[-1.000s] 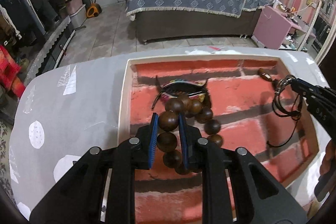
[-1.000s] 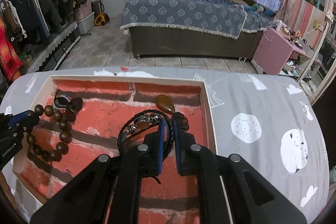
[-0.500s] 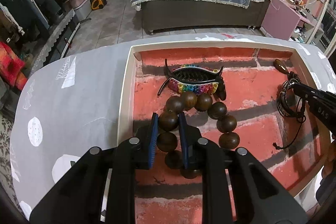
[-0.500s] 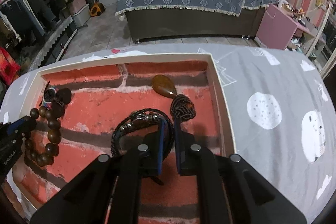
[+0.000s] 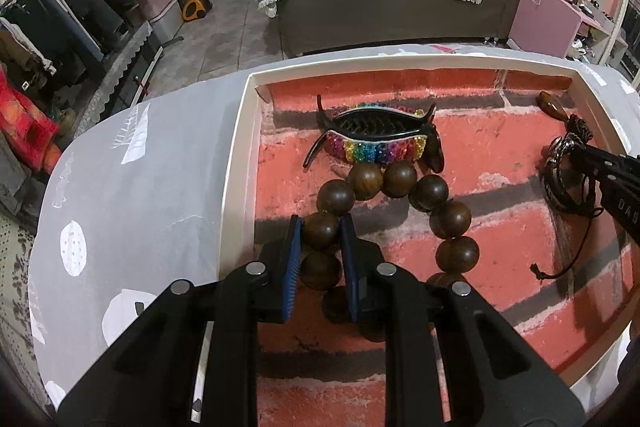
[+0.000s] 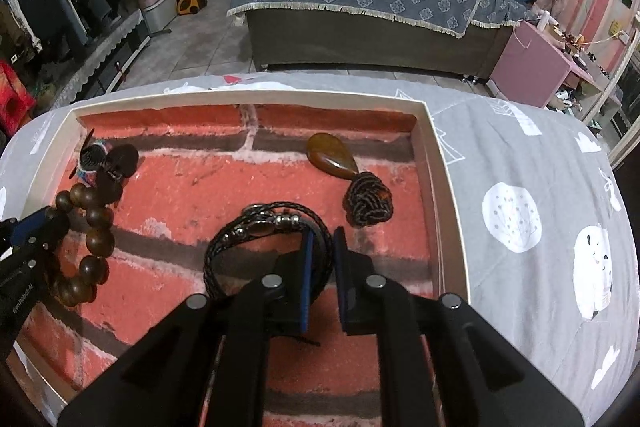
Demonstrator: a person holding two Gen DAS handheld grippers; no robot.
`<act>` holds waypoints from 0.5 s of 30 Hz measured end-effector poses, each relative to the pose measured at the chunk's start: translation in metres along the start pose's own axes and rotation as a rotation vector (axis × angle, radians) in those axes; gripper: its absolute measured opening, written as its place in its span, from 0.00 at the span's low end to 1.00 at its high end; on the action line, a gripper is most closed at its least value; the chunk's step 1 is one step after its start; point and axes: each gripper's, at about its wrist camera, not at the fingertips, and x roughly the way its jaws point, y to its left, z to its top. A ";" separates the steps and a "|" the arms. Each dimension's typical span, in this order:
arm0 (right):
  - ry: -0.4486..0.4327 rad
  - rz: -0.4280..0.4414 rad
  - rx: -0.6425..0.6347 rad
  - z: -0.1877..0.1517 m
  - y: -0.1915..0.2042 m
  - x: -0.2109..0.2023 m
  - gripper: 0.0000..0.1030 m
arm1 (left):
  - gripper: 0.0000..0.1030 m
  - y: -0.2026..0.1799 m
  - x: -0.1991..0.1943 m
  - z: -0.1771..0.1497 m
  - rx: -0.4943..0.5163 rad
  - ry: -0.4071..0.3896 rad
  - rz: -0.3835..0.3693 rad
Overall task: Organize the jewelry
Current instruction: 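Lower the bead bracelet into the tray with left tool while right tool lowers the braided bracelet, both opening, then lift both open tools away from the tray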
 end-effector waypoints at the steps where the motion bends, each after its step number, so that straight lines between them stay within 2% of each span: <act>1: 0.000 0.000 0.000 0.000 -0.001 -0.001 0.12 | 0.18 -0.001 -0.002 0.000 0.001 -0.006 0.003; 3: -0.008 -0.012 -0.007 -0.001 0.001 -0.003 0.25 | 0.23 -0.002 -0.008 -0.001 0.011 -0.027 0.013; 4: -0.016 -0.010 -0.012 -0.001 -0.001 -0.005 0.39 | 0.32 -0.002 -0.010 -0.002 0.015 -0.036 0.015; 5: -0.027 -0.003 -0.015 -0.001 -0.001 -0.008 0.45 | 0.40 -0.003 -0.015 -0.002 0.017 -0.050 0.017; 7: -0.043 0.012 -0.020 -0.001 -0.002 -0.016 0.45 | 0.48 -0.004 -0.023 -0.003 0.020 -0.075 0.023; 9: -0.059 0.012 -0.012 -0.001 -0.004 -0.025 0.50 | 0.53 -0.003 -0.033 -0.003 0.019 -0.090 0.016; 10: -0.068 0.017 -0.005 0.000 -0.006 -0.029 0.57 | 0.57 -0.003 -0.037 -0.003 0.017 -0.095 0.015; 11: -0.080 0.024 0.004 0.000 -0.008 -0.035 0.66 | 0.65 -0.002 -0.042 -0.003 0.014 -0.103 0.015; 12: -0.094 0.027 0.010 -0.001 -0.009 -0.042 0.70 | 0.70 -0.001 -0.048 -0.004 0.011 -0.113 0.017; 13: -0.105 0.022 0.012 0.000 -0.012 -0.047 0.75 | 0.79 0.000 -0.057 -0.006 0.008 -0.134 0.020; 15: -0.125 0.000 0.012 -0.002 -0.014 -0.057 0.81 | 0.85 0.003 -0.074 -0.009 0.008 -0.177 0.017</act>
